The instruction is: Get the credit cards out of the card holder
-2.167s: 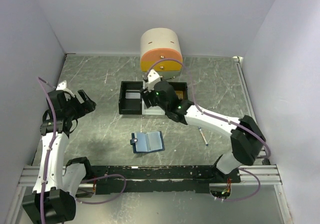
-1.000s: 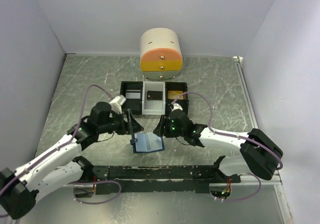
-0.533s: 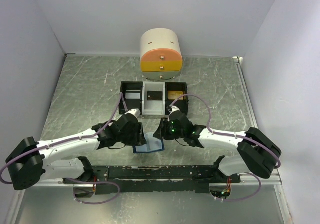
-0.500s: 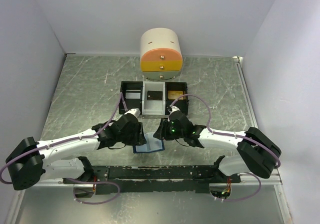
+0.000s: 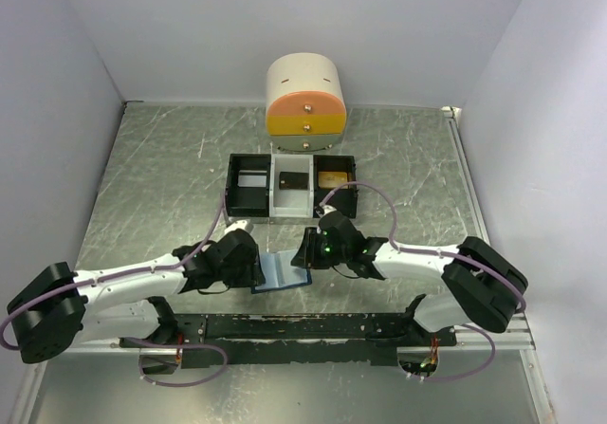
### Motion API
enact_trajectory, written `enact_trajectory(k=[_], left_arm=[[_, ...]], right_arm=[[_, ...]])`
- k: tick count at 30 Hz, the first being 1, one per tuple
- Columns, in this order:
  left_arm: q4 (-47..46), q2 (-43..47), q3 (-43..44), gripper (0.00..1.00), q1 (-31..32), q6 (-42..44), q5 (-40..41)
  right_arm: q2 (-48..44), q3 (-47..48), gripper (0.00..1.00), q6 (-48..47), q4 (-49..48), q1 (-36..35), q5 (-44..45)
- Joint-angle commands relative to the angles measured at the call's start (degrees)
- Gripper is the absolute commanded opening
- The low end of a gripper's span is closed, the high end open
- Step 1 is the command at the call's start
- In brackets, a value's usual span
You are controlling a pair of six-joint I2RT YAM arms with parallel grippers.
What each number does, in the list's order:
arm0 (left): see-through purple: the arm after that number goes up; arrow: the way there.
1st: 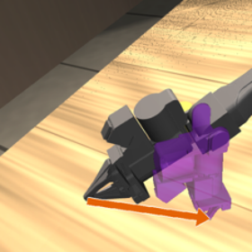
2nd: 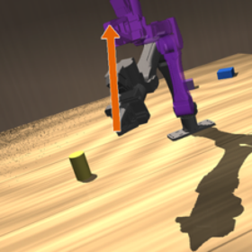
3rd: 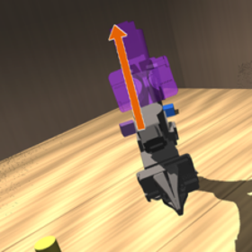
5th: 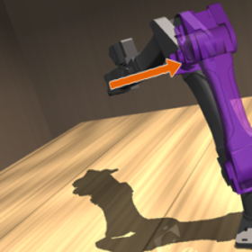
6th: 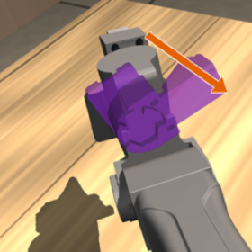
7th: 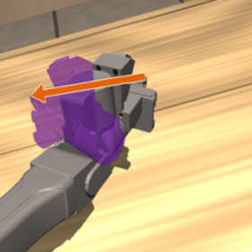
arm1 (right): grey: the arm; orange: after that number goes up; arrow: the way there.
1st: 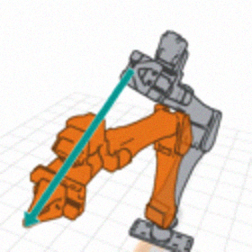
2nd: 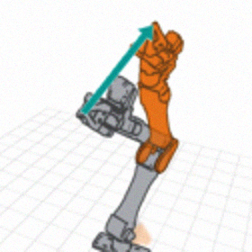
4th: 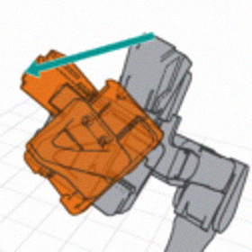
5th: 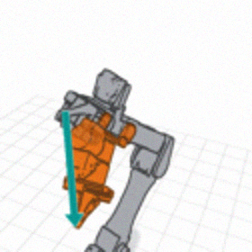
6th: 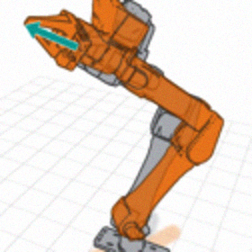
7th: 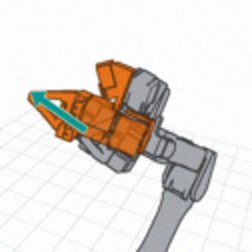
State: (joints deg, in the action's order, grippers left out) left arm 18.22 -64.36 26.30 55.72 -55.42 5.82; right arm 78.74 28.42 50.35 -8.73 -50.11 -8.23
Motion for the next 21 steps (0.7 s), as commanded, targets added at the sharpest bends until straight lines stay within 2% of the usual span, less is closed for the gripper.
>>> enact_trajectory(k=[1, 11, 14, 17, 21], left_arm=[[-2.4, 1.6, -0.7, 0.55, 0.4, -1.2, 1.2], [-3.5, -0.3, -1.5, 0.46, 0.5, -1.5, 0.7], [-2.7, -0.7, -1.1, 0.44, 0.4, -1.3, 1.3], [-2.1, -1.0, -0.8, 0.44, 0.4, -1.2, 1.7], [-2.4, -1.2, -0.8, 0.45, 0.5, -0.4, 1.6]], right_arm=[[1.3, -0.5, 0.32, 0.2, -0.9, -0.3, -1.1], [2.4, 0.3, 0.29, 1.4, 0.6, -0.3, 0.0], [0.7, 0.0, 0.32, 1.4, 1.2, -0.2, 1.8], [0.9, 1.1, 0.32, 0.6, 3.3, -0.2, 2.8], [2.0, -0.2, 0.32, 1.5, 0.9, -0.4, 1.2]])
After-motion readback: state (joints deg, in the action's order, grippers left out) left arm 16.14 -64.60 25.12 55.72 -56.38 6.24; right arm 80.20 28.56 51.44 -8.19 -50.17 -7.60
